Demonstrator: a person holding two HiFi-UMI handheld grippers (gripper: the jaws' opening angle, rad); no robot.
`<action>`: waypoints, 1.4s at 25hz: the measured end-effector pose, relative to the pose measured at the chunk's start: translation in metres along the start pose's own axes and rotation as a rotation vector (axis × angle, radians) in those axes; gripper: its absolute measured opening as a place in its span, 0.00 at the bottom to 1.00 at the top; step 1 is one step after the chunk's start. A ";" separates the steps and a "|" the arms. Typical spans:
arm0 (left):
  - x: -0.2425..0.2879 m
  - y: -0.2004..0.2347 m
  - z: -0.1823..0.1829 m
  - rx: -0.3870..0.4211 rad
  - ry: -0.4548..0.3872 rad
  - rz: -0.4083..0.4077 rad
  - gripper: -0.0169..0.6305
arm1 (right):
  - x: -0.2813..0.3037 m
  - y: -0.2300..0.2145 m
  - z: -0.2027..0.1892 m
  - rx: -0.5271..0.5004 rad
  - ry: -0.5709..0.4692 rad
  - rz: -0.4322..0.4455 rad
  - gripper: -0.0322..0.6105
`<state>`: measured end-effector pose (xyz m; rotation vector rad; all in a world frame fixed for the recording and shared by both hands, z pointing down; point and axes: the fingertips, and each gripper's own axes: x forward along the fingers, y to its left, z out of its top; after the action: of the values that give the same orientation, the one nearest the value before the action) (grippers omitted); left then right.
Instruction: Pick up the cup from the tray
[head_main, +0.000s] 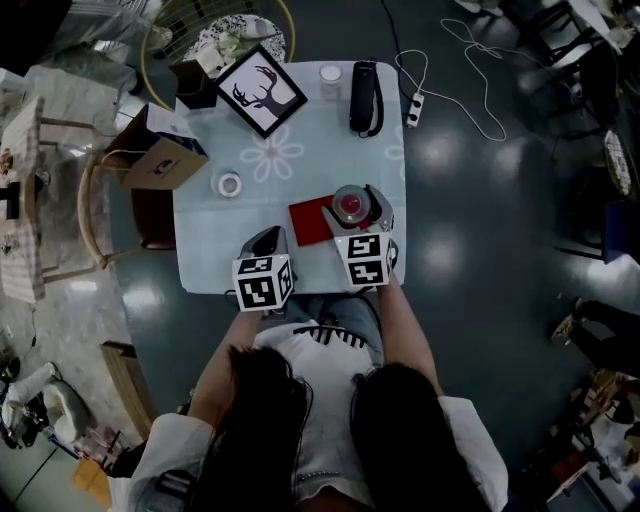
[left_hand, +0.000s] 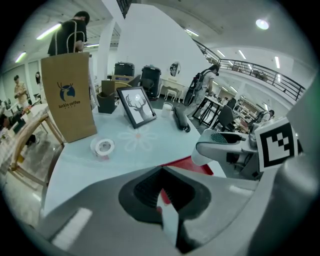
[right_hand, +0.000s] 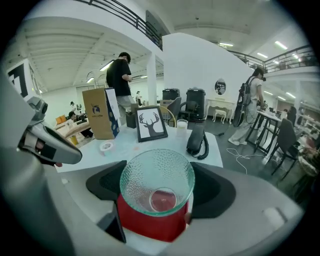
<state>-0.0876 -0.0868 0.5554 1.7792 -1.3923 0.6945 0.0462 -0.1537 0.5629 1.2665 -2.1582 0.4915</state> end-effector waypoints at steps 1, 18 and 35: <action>0.001 0.000 0.001 -0.004 -0.001 0.001 0.03 | 0.002 -0.003 0.004 -0.005 -0.006 -0.003 0.70; 0.010 0.019 0.012 -0.106 -0.007 0.079 0.03 | 0.062 -0.016 0.030 -0.040 -0.012 0.074 0.70; 0.012 0.028 0.008 -0.131 0.005 0.114 0.03 | 0.075 -0.017 0.022 0.031 -0.012 0.105 0.82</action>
<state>-0.1119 -0.1034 0.5663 1.6057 -1.5100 0.6512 0.0262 -0.2247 0.5949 1.1795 -2.2440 0.5633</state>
